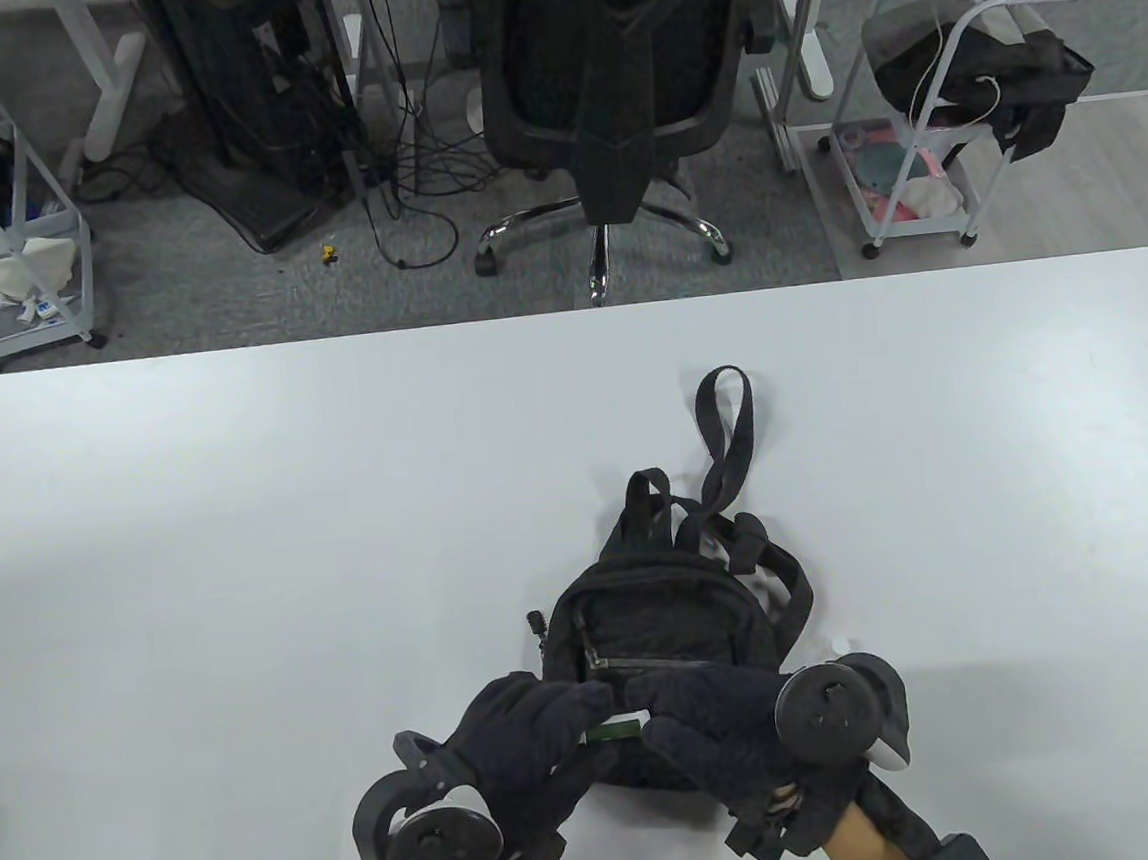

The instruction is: Apply lubricant on backpack

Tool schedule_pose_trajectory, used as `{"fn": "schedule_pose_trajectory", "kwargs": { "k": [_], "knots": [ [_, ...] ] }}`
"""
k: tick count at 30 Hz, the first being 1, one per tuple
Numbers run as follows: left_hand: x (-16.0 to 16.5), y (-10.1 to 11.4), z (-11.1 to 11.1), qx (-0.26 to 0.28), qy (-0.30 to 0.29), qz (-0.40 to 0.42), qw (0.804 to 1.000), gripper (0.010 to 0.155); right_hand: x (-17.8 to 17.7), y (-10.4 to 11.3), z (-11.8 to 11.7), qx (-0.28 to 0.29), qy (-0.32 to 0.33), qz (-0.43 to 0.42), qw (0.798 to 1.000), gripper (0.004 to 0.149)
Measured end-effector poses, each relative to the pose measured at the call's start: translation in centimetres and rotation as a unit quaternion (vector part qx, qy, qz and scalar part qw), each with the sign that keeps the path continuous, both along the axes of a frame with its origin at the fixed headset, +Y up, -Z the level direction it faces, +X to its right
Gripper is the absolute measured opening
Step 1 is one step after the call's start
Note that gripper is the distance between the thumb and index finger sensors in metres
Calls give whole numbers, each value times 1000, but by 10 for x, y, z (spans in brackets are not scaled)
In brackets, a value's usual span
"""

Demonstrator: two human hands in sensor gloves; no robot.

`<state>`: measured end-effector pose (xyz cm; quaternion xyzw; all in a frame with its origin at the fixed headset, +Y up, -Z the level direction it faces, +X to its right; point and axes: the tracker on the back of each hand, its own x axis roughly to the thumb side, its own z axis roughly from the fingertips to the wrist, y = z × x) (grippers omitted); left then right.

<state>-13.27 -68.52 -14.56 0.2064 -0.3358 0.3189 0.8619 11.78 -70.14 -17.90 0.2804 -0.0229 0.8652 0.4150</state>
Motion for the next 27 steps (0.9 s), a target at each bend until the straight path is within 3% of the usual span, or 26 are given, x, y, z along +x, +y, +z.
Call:
{"fn": "schedule_pose_trajectory", "kwargs": {
  "k": [3, 8, 14, 23, 27],
  "knots": [
    [0, 0, 0, 0, 2, -3, 1000, 55, -1, 4, 3, 17, -4, 10, 1000, 49],
    [-1, 1, 1, 1, 3, 2, 1000, 55, -1, 4, 4, 20, -7, 9, 1000, 63],
    [-1, 0, 0, 1, 3, -2, 1000, 55, -2, 1, 2, 5, 1, 5, 1000, 47],
    [-1, 0, -2, -25, -11, 22, 999, 56, -6, 5, 7, 44, -28, 52, 997, 51],
    [0, -3, -4, -84, -40, 64, 994, 57, -14, 3, 10, 51, -17, 75, 996, 49]
  ]
}}
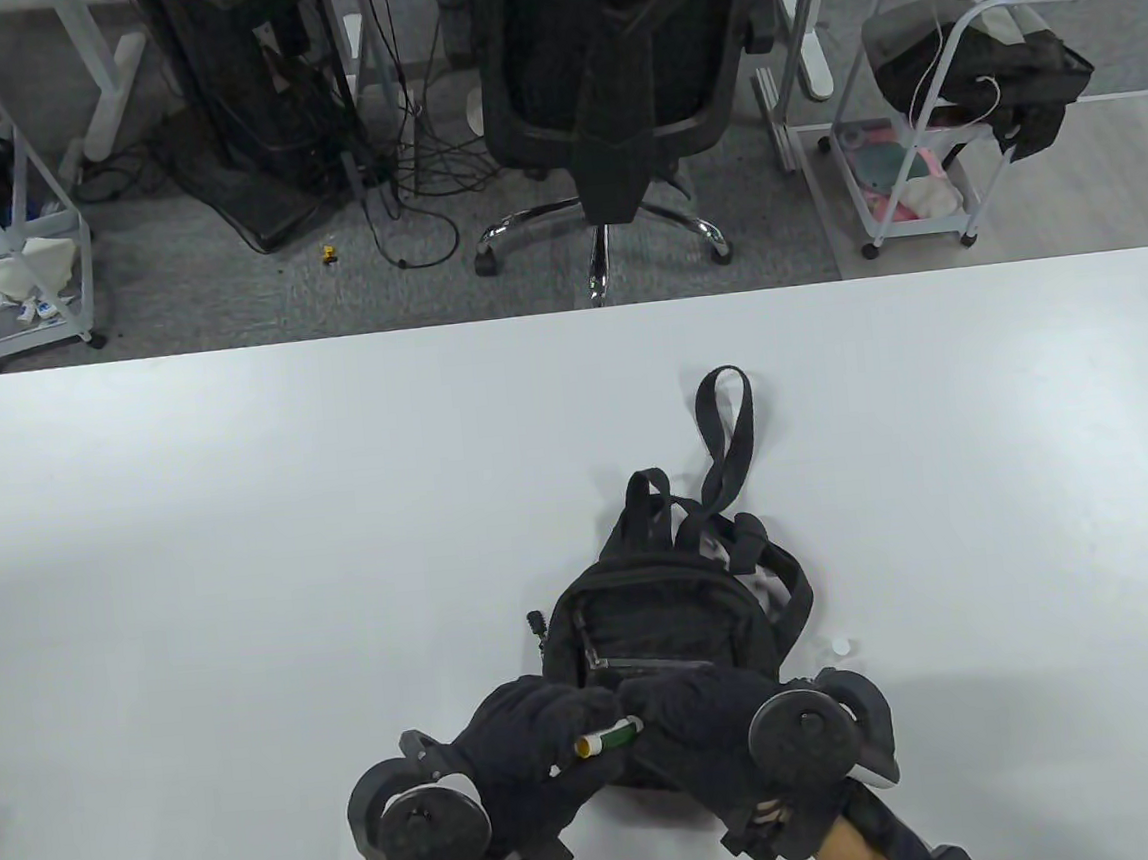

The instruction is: Apply lubricant on backpack

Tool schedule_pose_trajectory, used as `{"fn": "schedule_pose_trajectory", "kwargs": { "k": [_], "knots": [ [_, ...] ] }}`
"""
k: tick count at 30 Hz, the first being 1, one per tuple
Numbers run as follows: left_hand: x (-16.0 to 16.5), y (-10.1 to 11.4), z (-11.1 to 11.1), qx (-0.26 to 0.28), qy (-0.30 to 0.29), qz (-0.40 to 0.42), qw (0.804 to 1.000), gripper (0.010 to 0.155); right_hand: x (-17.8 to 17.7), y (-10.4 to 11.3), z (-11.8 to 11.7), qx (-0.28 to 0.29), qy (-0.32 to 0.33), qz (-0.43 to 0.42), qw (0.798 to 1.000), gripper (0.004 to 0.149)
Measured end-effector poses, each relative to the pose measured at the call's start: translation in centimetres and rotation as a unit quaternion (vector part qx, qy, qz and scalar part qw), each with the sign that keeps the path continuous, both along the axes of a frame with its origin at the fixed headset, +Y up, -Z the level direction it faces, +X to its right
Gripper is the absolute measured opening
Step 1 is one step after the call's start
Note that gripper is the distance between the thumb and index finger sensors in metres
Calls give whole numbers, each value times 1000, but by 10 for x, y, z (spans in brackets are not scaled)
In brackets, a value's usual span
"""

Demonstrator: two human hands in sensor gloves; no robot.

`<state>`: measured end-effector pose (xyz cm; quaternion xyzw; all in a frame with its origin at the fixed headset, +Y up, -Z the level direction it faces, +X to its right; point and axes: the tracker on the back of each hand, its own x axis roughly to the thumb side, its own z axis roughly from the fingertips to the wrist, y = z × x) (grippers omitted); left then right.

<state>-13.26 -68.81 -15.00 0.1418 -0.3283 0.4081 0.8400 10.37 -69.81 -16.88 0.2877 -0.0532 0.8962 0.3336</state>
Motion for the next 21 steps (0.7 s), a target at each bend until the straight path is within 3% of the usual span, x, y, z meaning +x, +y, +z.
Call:
{"fn": "schedule_pose_trajectory", "kwargs": {
  "k": [6, 13, 18, 21],
  "knots": [
    [2, -4, 1, -29, 17, 53, 998, 57, -6, 1, 4, 4, 5, -19, 1000, 47],
    [1, -5, -1, -35, 25, 47, 998, 55, -1, 5, -1, -7, -3, -2, 1000, 49],
    [-7, -4, -5, -41, 36, 58, 997, 55, 30, 23, -6, 27, -65, 44, 997, 51],
    [-10, -4, -7, -44, 39, 66, 996, 55, 56, 31, -9, 32, -122, 116, 985, 50]
  ]
}}
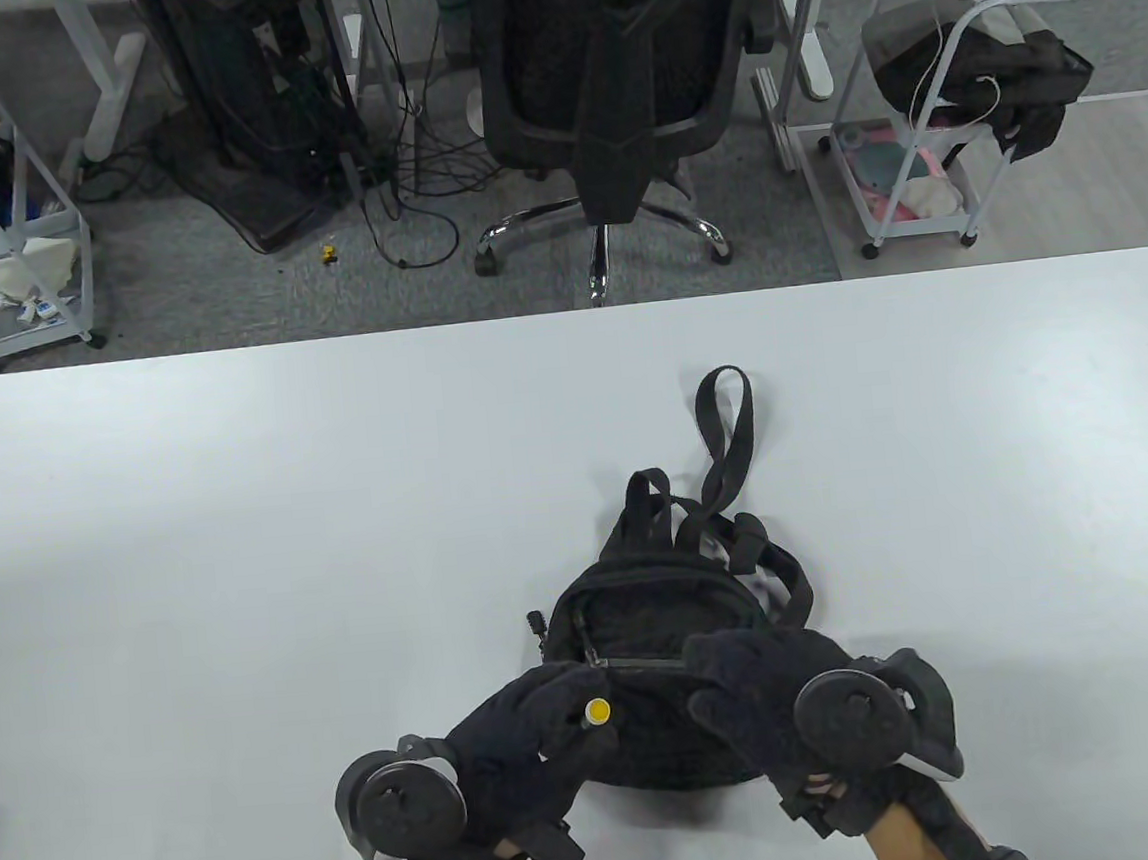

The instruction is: Apply lubricant on backpack

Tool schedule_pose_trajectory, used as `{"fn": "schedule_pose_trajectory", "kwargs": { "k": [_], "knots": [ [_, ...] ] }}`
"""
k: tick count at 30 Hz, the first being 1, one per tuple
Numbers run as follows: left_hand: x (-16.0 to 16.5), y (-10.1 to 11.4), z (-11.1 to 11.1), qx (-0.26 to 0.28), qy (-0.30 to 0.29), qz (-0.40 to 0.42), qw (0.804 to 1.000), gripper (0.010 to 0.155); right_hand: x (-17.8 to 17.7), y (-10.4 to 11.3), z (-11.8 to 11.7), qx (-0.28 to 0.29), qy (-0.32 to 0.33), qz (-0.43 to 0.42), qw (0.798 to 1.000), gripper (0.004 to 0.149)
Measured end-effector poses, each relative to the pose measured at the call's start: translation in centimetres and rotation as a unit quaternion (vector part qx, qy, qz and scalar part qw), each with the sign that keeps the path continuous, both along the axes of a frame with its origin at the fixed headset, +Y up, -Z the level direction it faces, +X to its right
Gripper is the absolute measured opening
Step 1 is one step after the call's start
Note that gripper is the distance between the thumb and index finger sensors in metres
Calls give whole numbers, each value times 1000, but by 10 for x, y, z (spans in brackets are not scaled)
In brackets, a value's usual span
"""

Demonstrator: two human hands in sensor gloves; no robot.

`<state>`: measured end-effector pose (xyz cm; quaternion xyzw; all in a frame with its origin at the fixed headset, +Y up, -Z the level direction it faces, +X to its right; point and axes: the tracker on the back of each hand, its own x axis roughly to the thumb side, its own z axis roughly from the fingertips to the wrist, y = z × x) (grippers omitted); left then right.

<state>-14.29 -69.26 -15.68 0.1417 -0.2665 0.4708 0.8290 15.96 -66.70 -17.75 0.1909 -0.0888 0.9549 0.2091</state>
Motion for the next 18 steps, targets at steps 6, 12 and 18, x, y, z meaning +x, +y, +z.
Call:
{"fn": "schedule_pose_trajectory", "kwargs": {
  "k": [6, 12, 18],
  "knots": [
    [-2, 1, -1, 5, 5, -7, 1000, 55, 38, -13, -24, -69, -146, 126, 979, 48],
    [-3, 0, -3, 3, 7, -12, 1000, 55, 45, -40, -44, -136, -202, 214, 946, 49],
    [-3, 1, -3, 7, 9, -20, 1000, 55, 42, -58, -54, -158, -233, 275, 919, 56]
  ]
}}
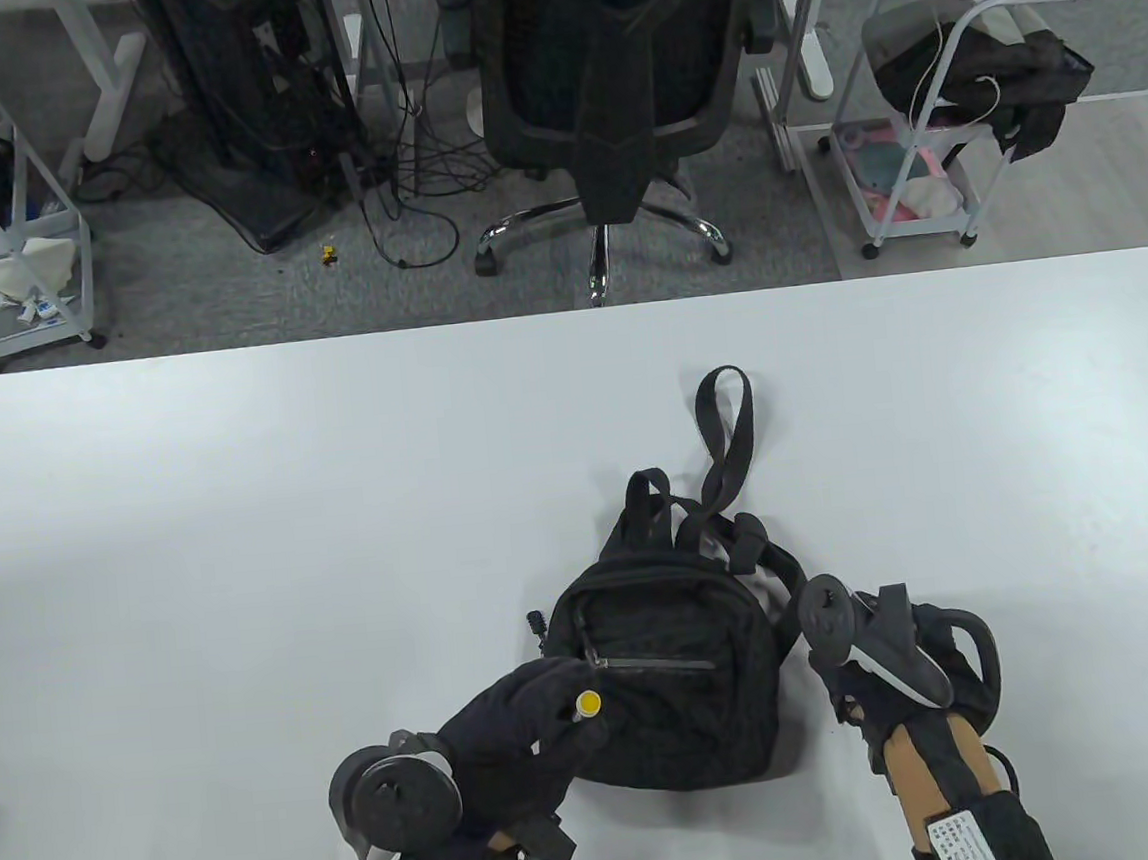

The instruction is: Apply lubricant on backpack

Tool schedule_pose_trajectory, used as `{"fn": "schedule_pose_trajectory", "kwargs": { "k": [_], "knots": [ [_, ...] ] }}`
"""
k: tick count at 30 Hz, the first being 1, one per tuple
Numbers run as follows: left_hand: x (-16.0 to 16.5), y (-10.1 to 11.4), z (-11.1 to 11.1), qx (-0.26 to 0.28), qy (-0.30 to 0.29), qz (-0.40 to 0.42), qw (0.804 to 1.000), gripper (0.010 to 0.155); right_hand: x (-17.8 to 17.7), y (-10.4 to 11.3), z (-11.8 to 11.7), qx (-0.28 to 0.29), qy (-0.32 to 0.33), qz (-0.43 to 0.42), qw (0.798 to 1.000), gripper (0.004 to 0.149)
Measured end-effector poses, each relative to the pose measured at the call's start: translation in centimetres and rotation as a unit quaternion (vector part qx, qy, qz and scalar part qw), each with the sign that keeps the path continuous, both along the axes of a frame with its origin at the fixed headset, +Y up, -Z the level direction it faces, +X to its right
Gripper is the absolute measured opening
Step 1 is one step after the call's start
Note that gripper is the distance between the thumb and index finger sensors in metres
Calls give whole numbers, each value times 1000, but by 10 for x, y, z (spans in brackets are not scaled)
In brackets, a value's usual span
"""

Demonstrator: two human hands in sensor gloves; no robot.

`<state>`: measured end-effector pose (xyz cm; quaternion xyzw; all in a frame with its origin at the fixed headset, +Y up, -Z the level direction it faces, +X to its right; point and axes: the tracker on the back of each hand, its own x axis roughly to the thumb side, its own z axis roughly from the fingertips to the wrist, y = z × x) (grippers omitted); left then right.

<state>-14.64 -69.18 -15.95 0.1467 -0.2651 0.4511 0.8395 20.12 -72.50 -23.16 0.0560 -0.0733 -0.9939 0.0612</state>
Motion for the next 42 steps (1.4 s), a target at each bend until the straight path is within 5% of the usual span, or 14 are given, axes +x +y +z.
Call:
{"fn": "schedule_pose_trajectory", "kwargs": {
  "k": [24, 36, 42],
  "knots": [
    [4, -1, 2, 1, -2, -11, 1000, 55, 2, -13, -10, -37, -19, 1, 999, 52],
    [5, -3, 0, -3, 0, -21, 1000, 55, -15, 59, 23, 133, 81, -95, 983, 52],
    [8, -7, -3, -9, 4, -46, 999, 55, -48, 79, 55, 266, 201, -146, 932, 51]
  ]
}}
